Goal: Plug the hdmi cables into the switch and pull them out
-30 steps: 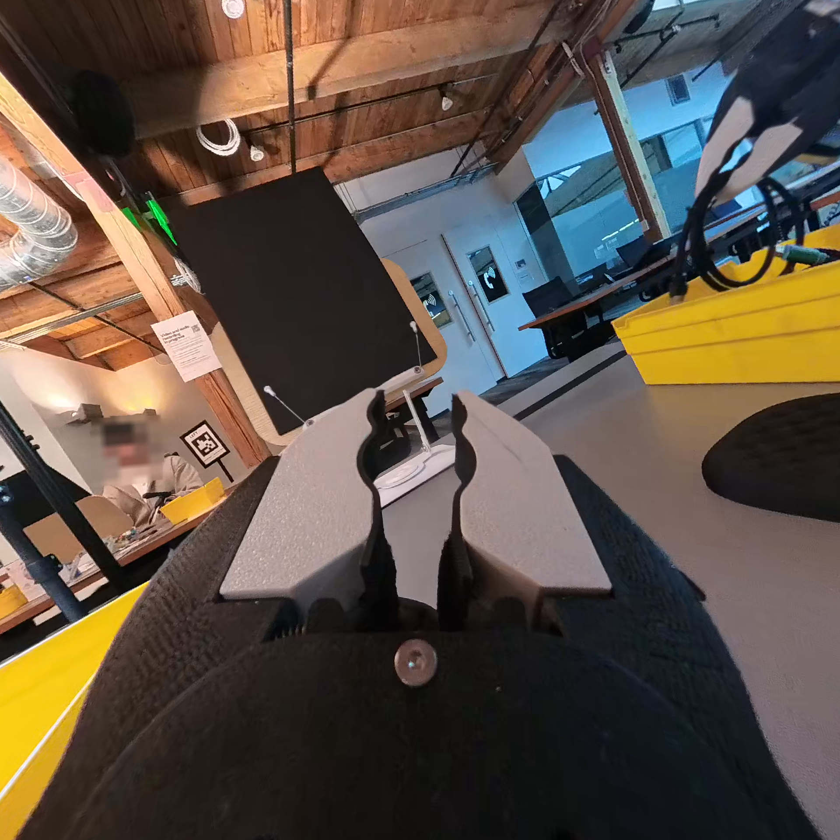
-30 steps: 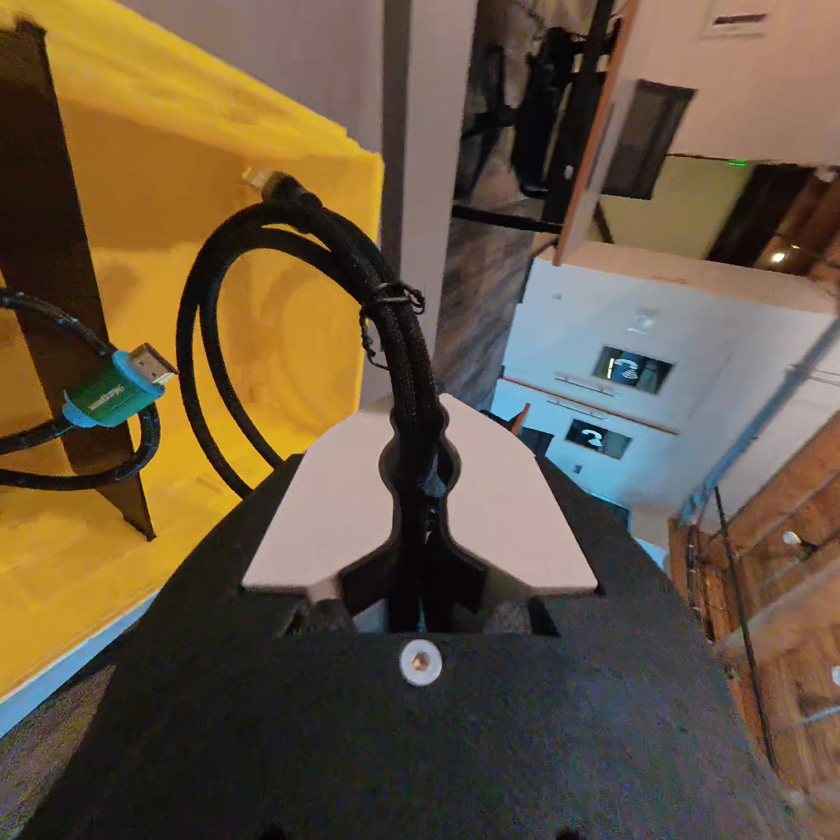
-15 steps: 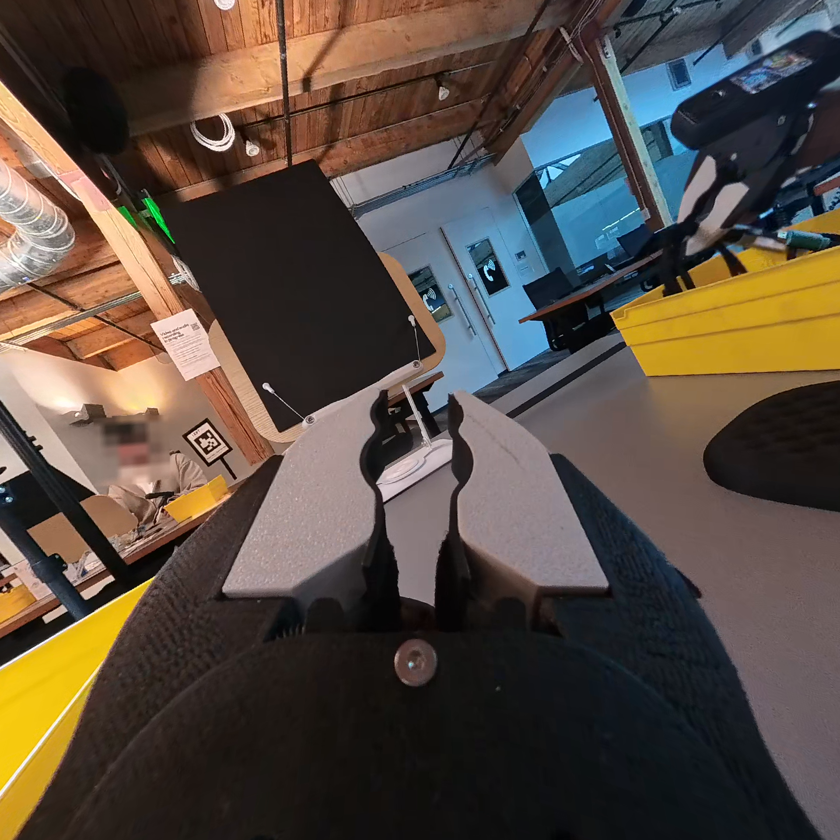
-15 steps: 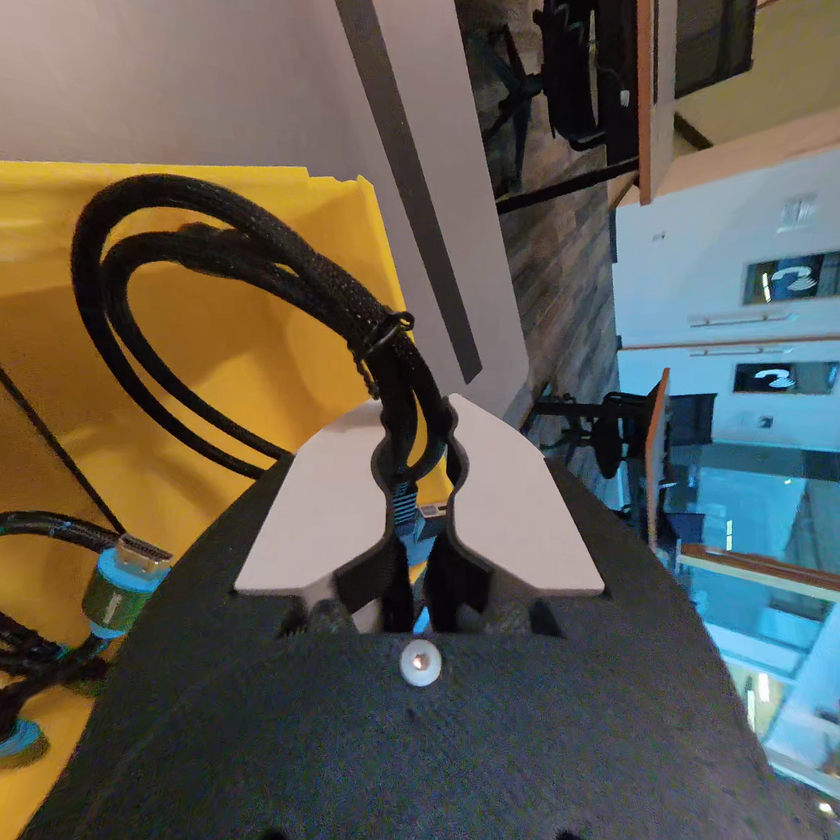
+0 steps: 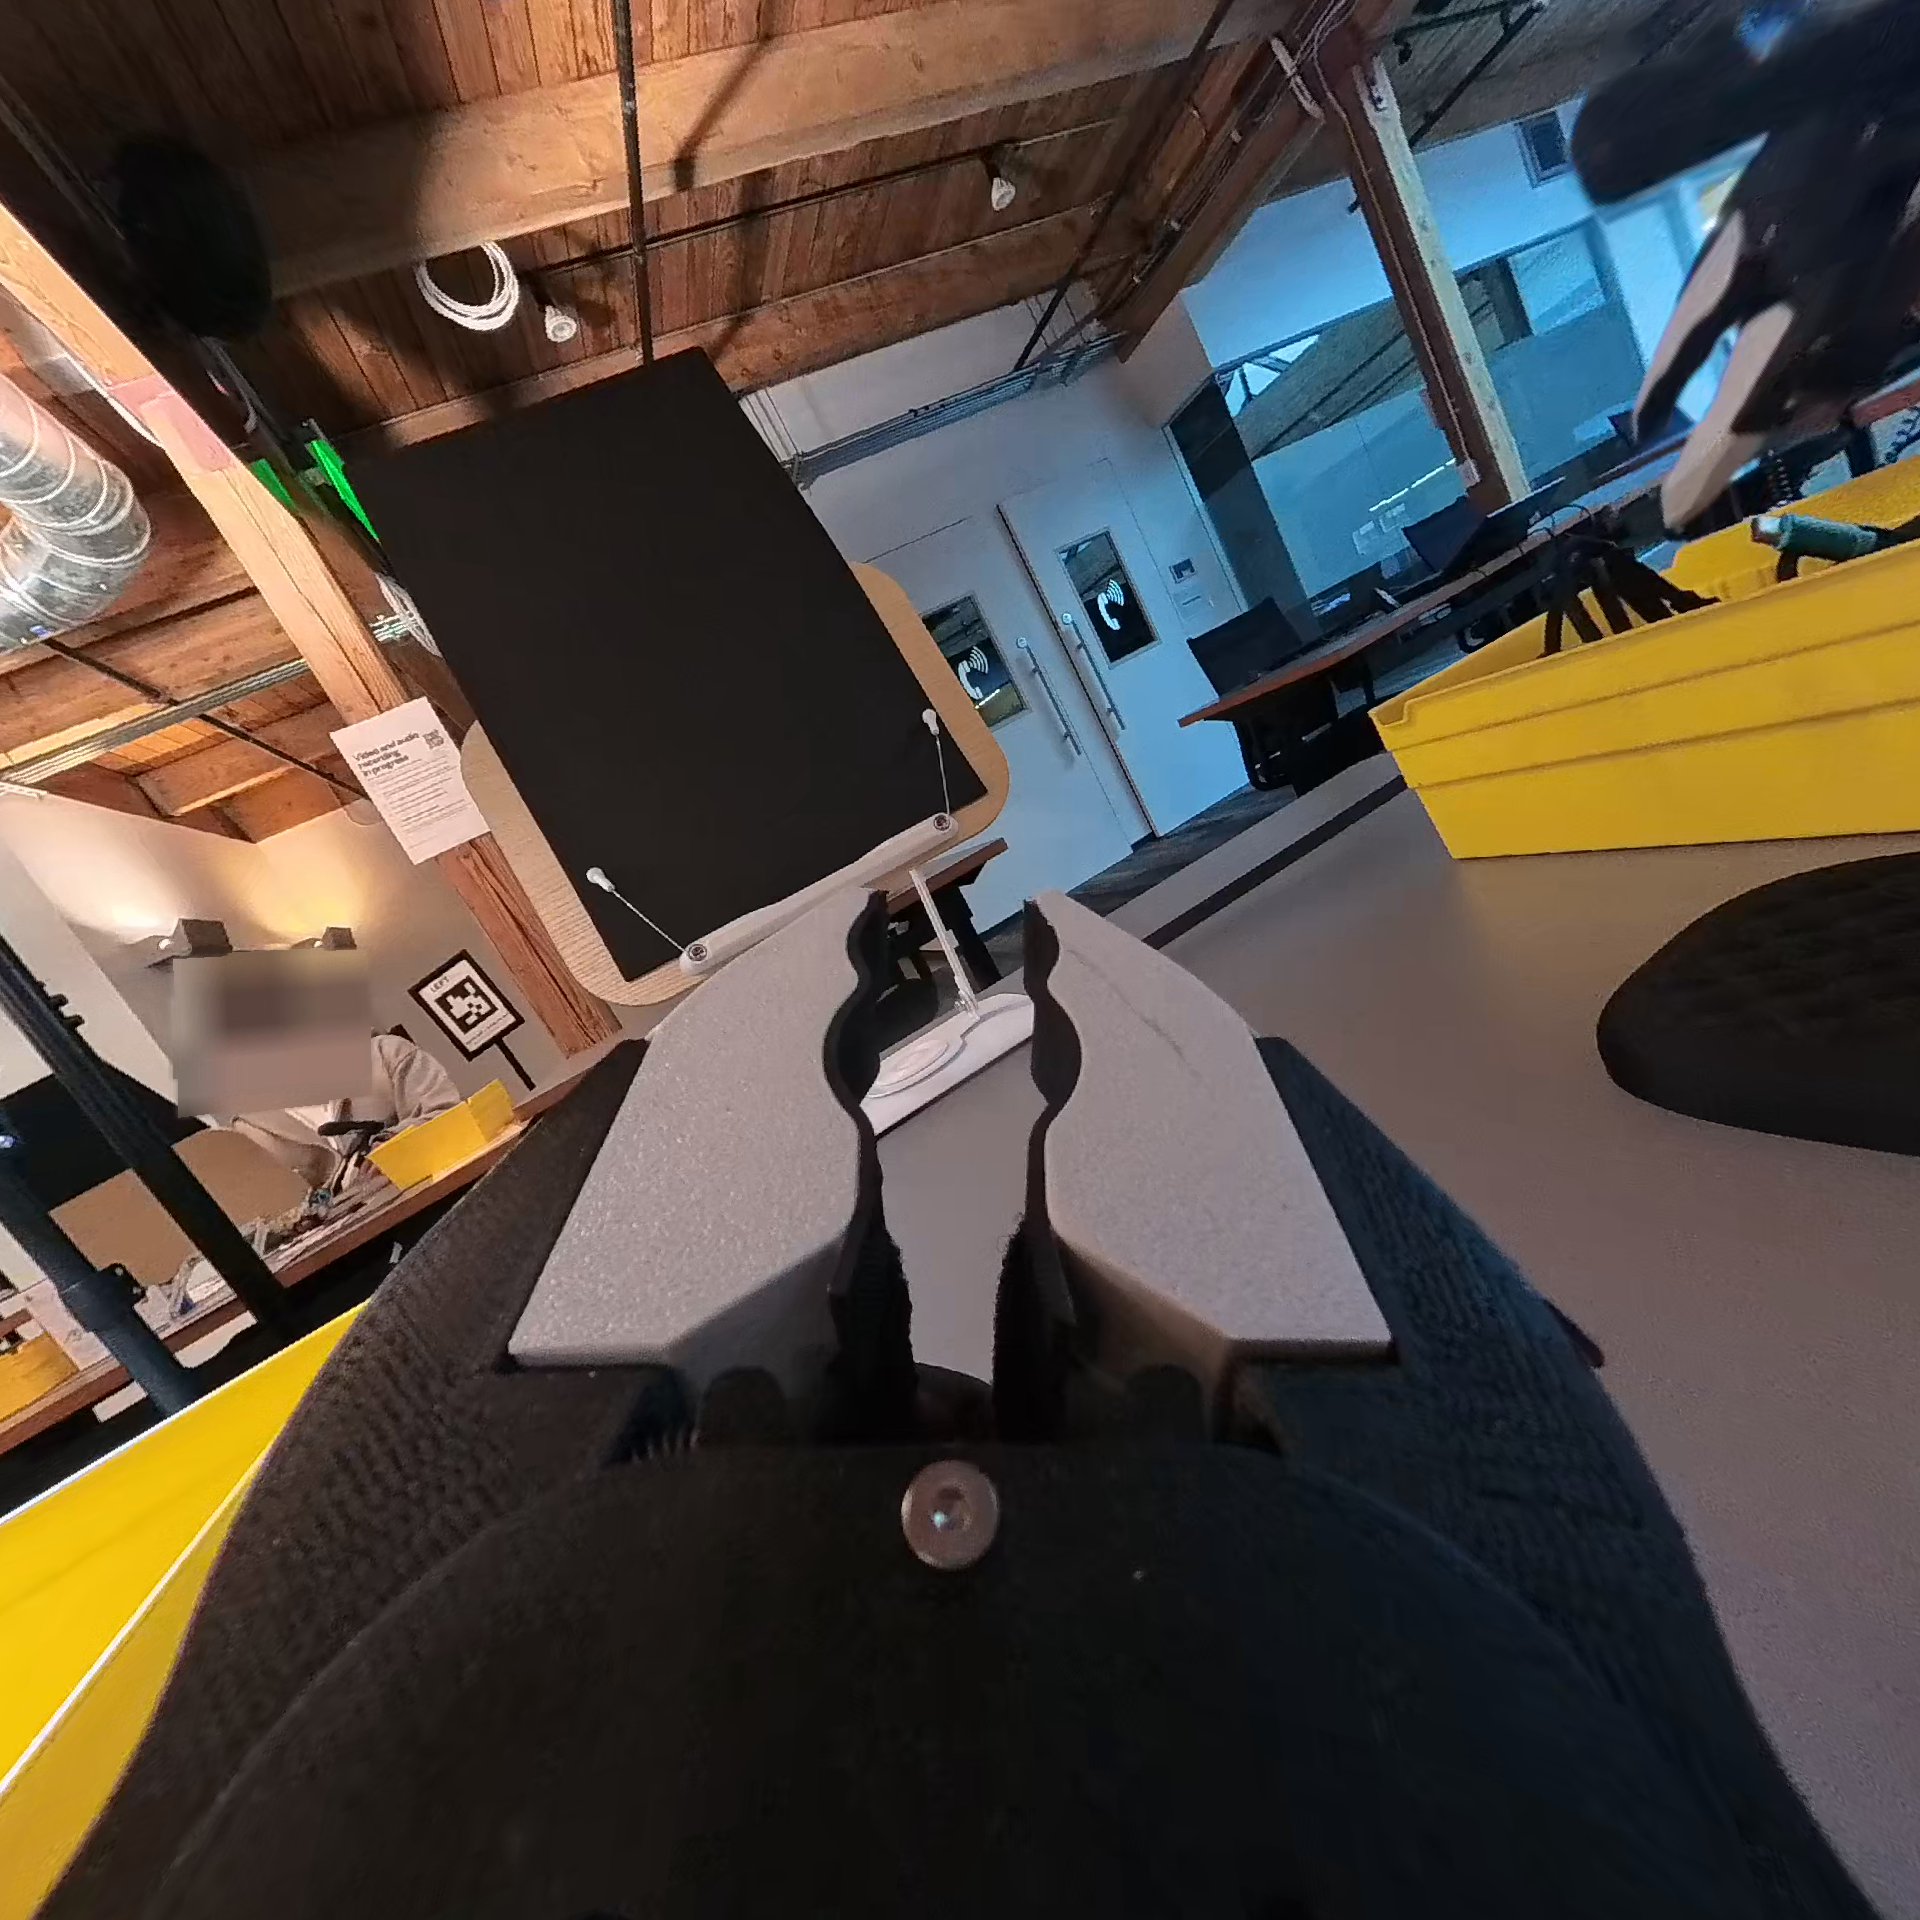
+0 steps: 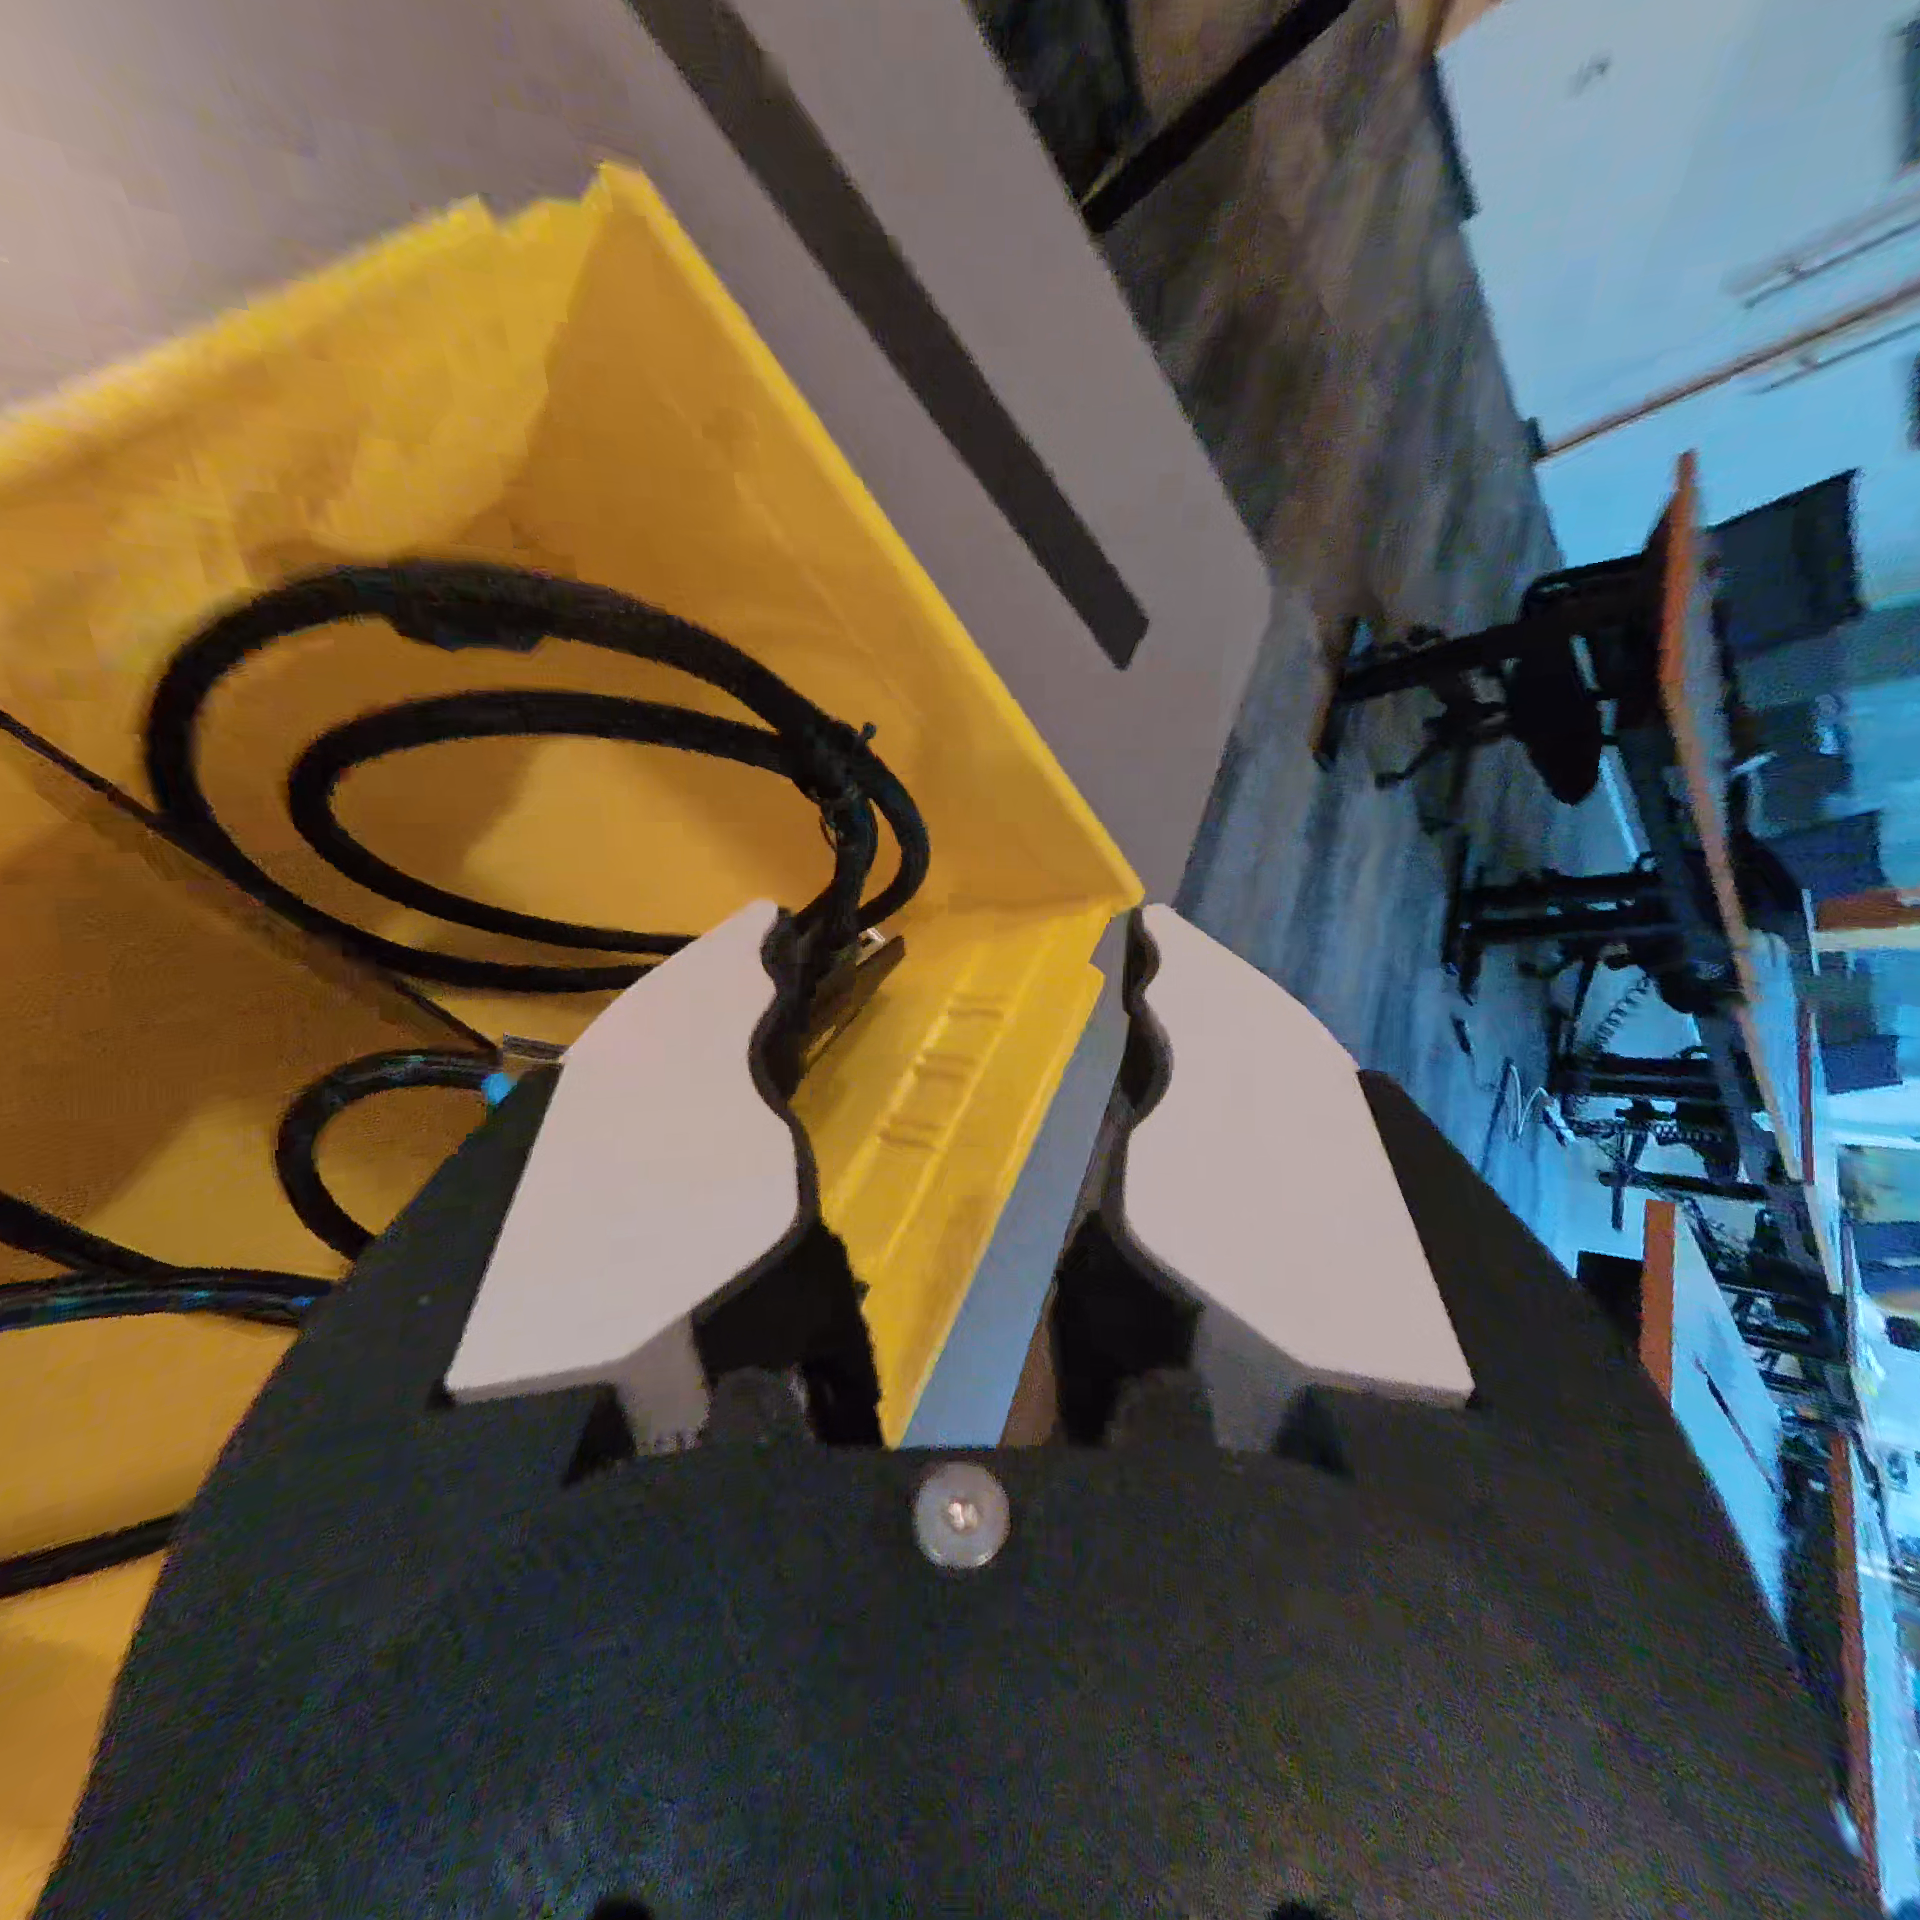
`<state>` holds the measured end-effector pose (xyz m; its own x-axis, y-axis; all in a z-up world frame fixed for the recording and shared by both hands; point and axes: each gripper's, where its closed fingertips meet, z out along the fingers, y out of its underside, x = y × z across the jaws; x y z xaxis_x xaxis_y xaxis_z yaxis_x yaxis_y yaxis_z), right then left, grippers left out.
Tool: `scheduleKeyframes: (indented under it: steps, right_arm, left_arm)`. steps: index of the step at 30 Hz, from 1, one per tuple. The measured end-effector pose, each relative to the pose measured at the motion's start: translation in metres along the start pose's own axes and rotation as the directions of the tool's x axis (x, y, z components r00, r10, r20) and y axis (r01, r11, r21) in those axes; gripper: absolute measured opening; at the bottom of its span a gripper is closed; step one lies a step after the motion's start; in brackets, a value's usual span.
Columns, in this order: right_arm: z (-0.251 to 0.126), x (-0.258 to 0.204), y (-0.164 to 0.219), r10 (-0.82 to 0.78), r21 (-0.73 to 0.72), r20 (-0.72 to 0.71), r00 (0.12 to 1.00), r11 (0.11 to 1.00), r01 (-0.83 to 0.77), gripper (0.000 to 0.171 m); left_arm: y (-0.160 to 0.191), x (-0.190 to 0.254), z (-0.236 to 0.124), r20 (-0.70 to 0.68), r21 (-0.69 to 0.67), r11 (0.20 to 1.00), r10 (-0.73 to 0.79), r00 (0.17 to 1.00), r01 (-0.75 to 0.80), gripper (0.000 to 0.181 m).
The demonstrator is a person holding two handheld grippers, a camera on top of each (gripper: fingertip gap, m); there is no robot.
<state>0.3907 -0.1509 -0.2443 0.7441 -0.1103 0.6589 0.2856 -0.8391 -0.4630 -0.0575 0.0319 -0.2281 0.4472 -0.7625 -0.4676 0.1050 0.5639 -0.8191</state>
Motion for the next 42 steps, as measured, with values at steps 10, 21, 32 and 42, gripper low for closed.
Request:
scheduleKeyframes:
  steps: [10, 21, 32, 42]
  right_arm:
    - [-0.191, -0.198, -0.141, -0.03, 0.815, 0.399, 0.916, 0.47, -0.34, 0.071]
    - [-0.138, -0.277, -0.135, -0.157, 0.761, 0.369, 0.916, 0.617, -0.201, 0.068]
    - [-0.145, -0.274, -0.129, -0.105, 0.765, 0.386, 0.917, 0.591, -0.255, 0.064]
    - [-0.153, -0.263, -0.122, -0.066, 0.768, 0.394, 0.917, 0.571, -0.289, 0.063]
  left_arm:
    - [-0.01, 0.005, -0.002, -0.044, 0.05, 0.998, -0.026, 0.999, 0.028, 0.026]
    - [-0.012, -0.108, -0.061, -0.07, -0.372, 0.926, 0.044, 0.997, -0.067, 0.036]
    - [0.147, -0.2, -0.123, -0.753, -0.368, 0.249, 0.486, 0.444, -0.896, 0.059]
    - [0.194, -0.185, -0.121, -0.838, -0.13, 0.106, 0.52, 0.167, -0.986, 0.046]
